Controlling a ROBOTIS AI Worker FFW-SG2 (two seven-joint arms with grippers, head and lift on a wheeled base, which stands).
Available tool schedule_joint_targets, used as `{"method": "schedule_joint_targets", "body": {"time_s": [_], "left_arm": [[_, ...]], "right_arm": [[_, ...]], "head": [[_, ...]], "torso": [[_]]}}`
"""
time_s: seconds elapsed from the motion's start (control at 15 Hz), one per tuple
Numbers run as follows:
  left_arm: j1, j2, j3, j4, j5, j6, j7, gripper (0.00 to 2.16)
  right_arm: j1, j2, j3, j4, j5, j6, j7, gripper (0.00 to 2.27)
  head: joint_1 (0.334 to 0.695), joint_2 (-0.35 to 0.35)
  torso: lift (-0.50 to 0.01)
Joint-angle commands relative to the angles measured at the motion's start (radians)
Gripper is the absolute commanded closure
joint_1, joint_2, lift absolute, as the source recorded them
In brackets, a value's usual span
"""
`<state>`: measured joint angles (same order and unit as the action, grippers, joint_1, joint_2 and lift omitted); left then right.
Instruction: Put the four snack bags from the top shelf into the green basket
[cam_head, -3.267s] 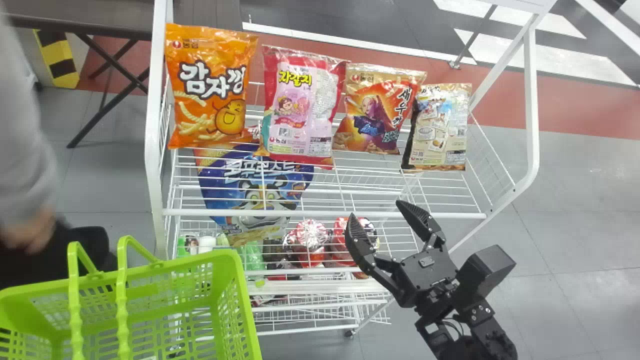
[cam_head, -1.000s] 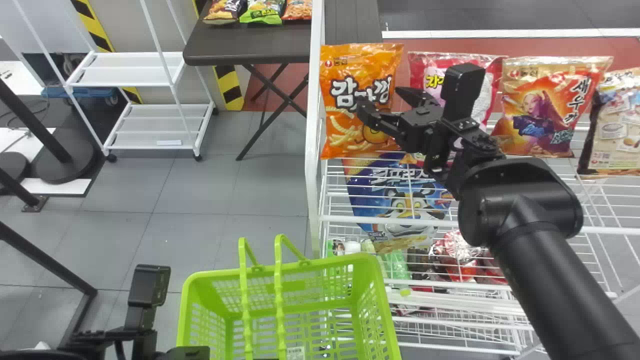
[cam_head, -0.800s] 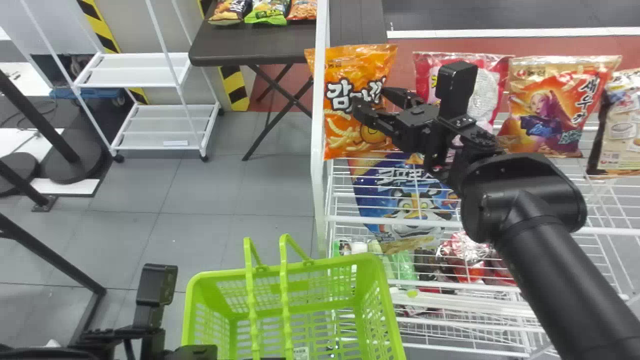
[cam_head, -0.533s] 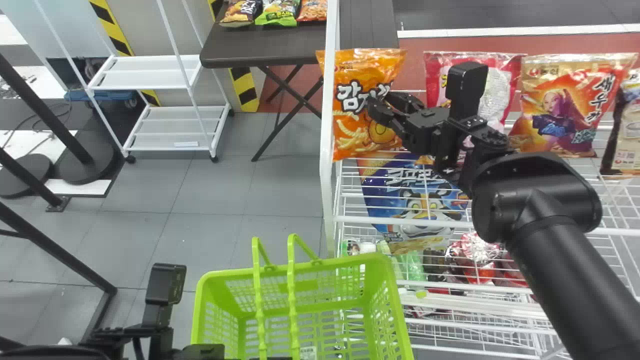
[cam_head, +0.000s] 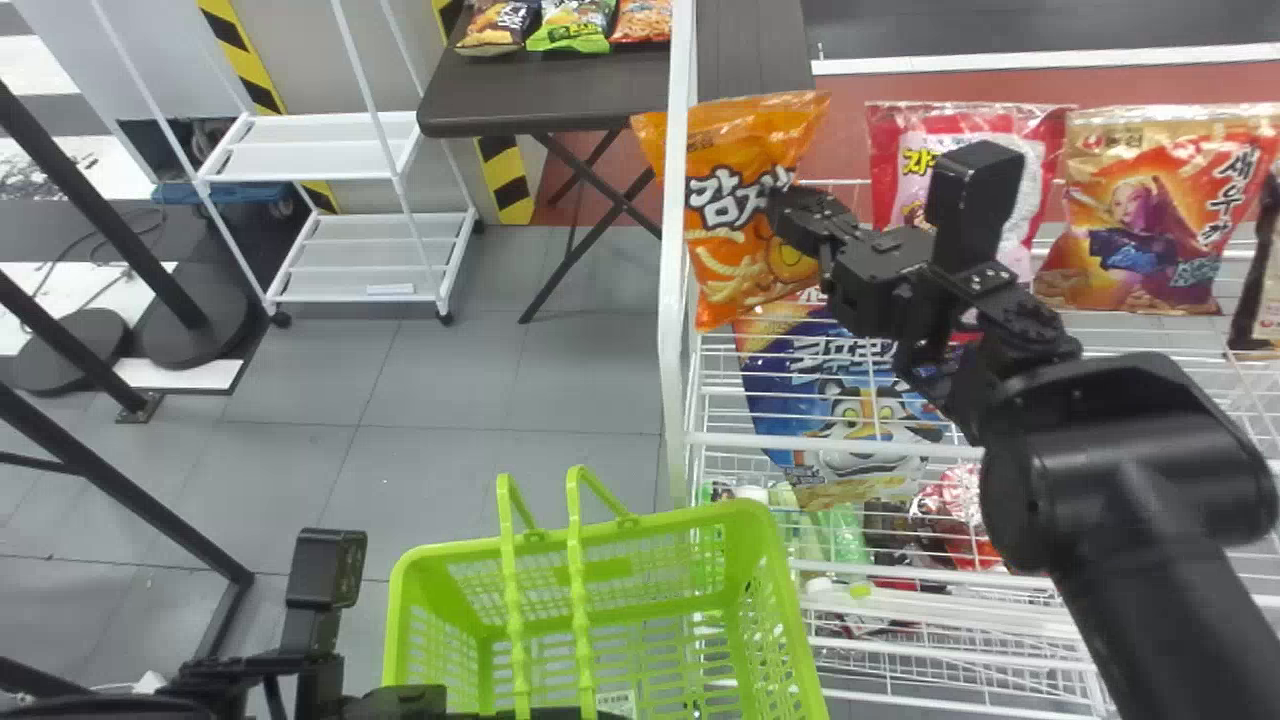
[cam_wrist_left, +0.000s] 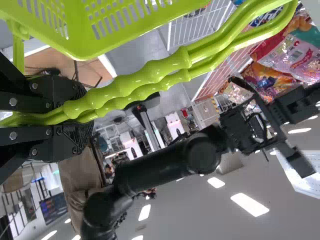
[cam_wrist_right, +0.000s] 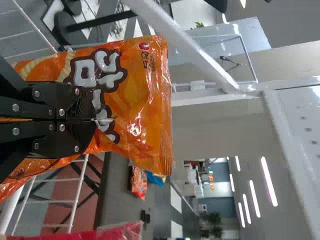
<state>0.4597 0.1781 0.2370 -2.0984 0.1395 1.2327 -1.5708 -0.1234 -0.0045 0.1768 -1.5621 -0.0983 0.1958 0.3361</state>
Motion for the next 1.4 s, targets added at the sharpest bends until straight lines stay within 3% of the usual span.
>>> {"method": "schedule_joint_targets", "body": {"time_s": [0.0, 0.33, 0.67, 1.0, 1.33], "left_arm": [[-0.027, 0.000, 0.007, -0.006, 0.000, 0.003, -0.010, 2.15], [-0.076, 0.000, 0.005, -0.005, -0.006, 0.028, -0.010, 2.15], [-0.096, -0.005, -0.015, 0.001, -0.020, 0.031, -0.010, 2.15], [-0.095, -0.008, -0.024, 0.008, -0.023, 0.031, -0.010, 2.15], [-0.098, -0.008, -0.039, 0.004, -0.023, 0.031, -0.010, 2.15]], "right_arm": [[0.126, 0.005, -0.056, -0.210, 0.003, 0.104, -0.009, 2.25], [0.373, 0.005, -0.122, -0.610, 0.000, 0.353, -0.028, 2.25], [0.541, 0.005, -0.100, -0.788, -0.058, 0.586, -0.025, 2.25], [0.597, 0.005, -0.016, -0.842, -0.103, 0.770, -0.020, 2.25], [0.564, 0.005, 0.076, -0.667, -0.103, 0.745, -0.022, 2.25]], "head": [[0.695, 0.118], [0.695, 0.047], [0.695, 0.032], [0.695, 0.116], [0.695, 0.222]], "torso": [[0.000], [0.000], [0.000], [0.000], [0.000]]}}
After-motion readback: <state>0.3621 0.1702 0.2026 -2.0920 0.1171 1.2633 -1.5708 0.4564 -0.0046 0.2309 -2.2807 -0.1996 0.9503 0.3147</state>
